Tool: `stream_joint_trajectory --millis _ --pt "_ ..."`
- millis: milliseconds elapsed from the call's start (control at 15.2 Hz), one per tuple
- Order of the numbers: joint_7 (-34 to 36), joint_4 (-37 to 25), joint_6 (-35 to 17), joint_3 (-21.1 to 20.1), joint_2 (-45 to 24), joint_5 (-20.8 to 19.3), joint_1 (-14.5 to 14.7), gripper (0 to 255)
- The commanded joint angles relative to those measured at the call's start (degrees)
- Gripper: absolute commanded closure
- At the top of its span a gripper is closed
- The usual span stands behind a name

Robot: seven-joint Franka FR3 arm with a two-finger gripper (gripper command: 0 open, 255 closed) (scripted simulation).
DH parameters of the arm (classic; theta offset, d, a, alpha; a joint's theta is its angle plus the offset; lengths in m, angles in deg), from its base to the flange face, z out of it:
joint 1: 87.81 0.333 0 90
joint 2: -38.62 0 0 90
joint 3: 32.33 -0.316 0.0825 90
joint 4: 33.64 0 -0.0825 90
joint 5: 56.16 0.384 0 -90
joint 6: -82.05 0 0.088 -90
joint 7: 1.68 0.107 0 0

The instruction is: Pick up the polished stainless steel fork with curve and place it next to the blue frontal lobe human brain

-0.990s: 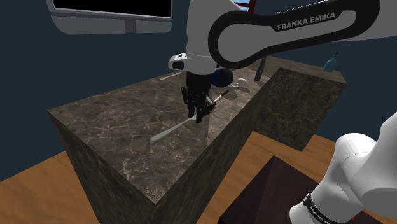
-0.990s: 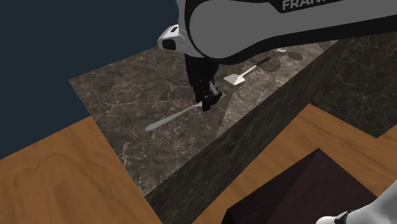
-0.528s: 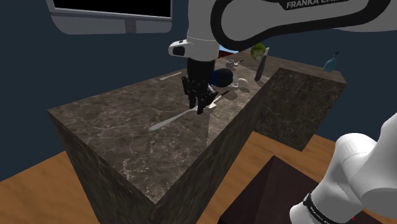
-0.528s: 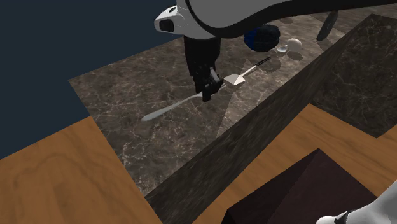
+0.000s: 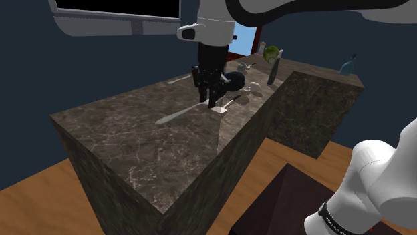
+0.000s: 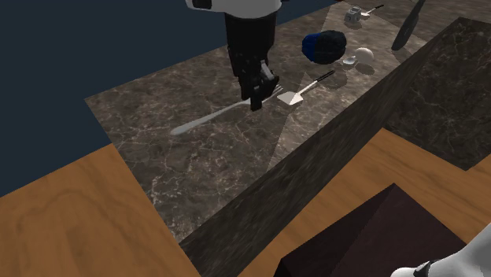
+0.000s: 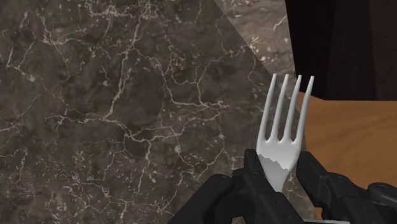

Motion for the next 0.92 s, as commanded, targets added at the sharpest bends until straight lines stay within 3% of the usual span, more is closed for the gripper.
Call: stream_joint_trajectory --millis 0,198,858 --pt "-0.04 -1.94 1.81 -0.01 -0.15 -0.01 0.00 255" --pt "-0.09 -4.06 3.68 -0.01 -0.40 -0.03 -0.01 255" --pt "-13.89 0.17 2.68 8.30 3.41 -1.31 -5.73 255"
